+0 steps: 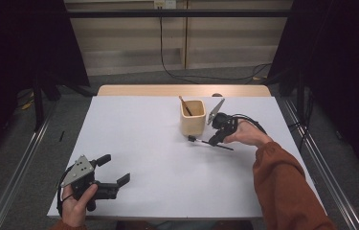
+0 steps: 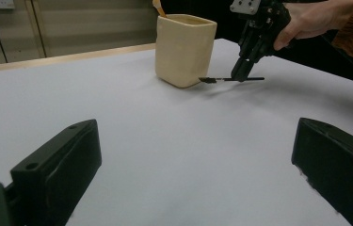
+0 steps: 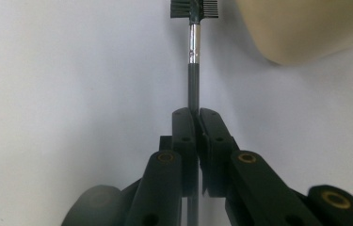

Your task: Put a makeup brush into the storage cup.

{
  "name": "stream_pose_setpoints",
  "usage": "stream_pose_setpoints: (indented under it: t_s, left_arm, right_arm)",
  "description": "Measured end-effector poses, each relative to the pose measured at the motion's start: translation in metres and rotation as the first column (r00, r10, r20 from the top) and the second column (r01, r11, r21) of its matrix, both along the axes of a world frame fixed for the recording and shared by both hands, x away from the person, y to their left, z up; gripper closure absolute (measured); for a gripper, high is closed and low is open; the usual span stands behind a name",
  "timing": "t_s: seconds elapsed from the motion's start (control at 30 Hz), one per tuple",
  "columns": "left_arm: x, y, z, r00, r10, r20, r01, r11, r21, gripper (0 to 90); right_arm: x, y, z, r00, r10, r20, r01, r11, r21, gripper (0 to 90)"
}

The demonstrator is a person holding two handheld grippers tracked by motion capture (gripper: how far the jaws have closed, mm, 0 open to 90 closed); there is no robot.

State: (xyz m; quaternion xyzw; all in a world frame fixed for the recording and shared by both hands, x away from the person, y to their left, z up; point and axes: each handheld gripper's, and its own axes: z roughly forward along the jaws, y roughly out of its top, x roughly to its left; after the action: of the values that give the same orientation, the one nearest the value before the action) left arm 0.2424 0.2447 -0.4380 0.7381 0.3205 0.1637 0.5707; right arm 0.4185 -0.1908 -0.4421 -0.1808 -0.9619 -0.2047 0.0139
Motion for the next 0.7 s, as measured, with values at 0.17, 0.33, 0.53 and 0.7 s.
stream_pose_setpoints:
  t_s: [0.17,0.33,0.53,0.7]
  left_arm:
    - [0.0,0.0,0.0,1.0,0.001,0.001,-0.001,1.0,-0.002,1.9]
    - [0.0,0.0,0.0,1.0,0.002,0.002,-0.002,1.0,-0.004,2.0]
    - [0.0,0.001,0.0,1.0,0.002,0.003,-0.002,1.0,-0.003,1.9]
    - [0.002,0.004,0.001,0.9999,0.016,0.002,-0.016,0.9998,-0.01,2.0]
  right_arm:
    - [-0.001,0.0,0.001,1.0,-0.008,0.004,0.008,0.9999,0.013,86.2]
    - [-0.003,0.0,0.003,0.9999,-0.01,0.012,0.01,0.9998,0.015,86.2]
    - [-0.007,-0.006,0.001,0.9994,-0.031,0.017,0.03,0.999,0.033,86.2]
    - [-0.011,-0.011,-0.001,0.9981,-0.056,0.026,0.055,0.9965,0.064,86.1]
